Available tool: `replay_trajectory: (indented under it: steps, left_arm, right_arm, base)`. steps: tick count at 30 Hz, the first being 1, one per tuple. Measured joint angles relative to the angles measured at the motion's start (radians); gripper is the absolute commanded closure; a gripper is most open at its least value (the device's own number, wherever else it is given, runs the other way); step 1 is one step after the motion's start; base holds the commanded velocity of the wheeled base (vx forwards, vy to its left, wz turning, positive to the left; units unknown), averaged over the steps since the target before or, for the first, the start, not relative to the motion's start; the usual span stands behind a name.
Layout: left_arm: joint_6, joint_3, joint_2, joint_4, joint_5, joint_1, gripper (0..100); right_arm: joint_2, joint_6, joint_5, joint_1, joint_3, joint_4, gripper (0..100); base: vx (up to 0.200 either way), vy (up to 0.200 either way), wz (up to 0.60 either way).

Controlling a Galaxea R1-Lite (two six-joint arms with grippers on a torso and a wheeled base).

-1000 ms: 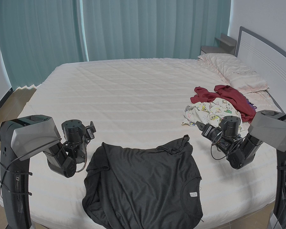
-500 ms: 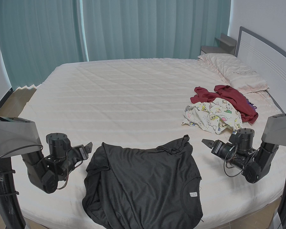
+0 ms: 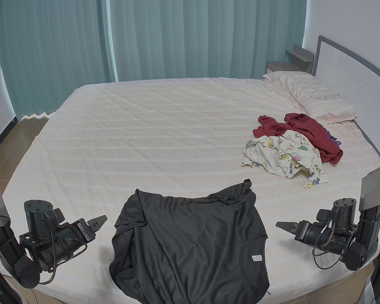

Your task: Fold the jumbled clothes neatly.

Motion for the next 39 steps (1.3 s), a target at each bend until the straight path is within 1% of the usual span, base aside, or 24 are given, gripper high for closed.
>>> replay_trajectory:
  steps: [3, 8, 9, 16, 23, 26, 30, 35, 39]
  left_arm:
    - [-0.065, 0.010, -0.049, 0.002, -0.001, 0.000, 0]
    - [-0.107, 0.015, -0.090, 0.005, 0.000, -0.002, 0]
    - [-0.111, 0.015, -0.093, 0.006, -0.001, -0.003, 0]
    - [-0.112, 0.016, -0.090, 0.002, -0.013, -0.006, 0]
    - [-0.115, -0.016, -0.026, 0.000, -0.011, -0.006, 0]
    - [-0.111, -0.066, 0.022, 0.003, -0.006, -0.006, 0]
    - [-0.107, -0.174, 0.111, 0.020, -0.002, -0.006, 0]
    - [-0.101, -0.321, 0.224, 0.101, 0.011, -0.012, 0]
    - [-0.057, -0.425, 0.314, 0.159, 0.066, -0.038, 0]
  right_arm:
    - [-0.006, 0.000, 0.007, -0.003, 0.013, -0.001, 0]
    - [-0.006, -0.003, 0.013, -0.004, 0.012, -0.001, 0]
    - [-0.005, -0.004, 0.013, -0.004, 0.008, 0.000, 0]
    - [0.026, -0.012, 0.010, -0.002, -0.037, -0.001, 0]
    - [0.058, -0.013, 0.006, 0.024, -0.073, 0.000, 0]
    - [0.066, -0.013, 0.005, 0.036, -0.087, -0.001, 0]
    - [0.072, -0.010, 0.003, 0.049, -0.097, 0.000, 0]
    - [0.072, -0.008, -0.002, 0.056, -0.100, 0.000, 0]
    - [0.072, -0.006, -0.017, 0.057, -0.098, 0.000, 0]
  base:
    - [0.200, 0.000, 0.00]
    - [0.200, 0.000, 0.00]
    - [0.200, 0.000, 0.00]
    - [0.000, 0.000, 0.00]
    - [0.000, 0.000, 0.00]
    - [0.000, 0.000, 0.00]
    - [0.000, 0.000, 0.00]
    - [0.000, 0.000, 0.00]
    - [0.000, 0.000, 0.00]
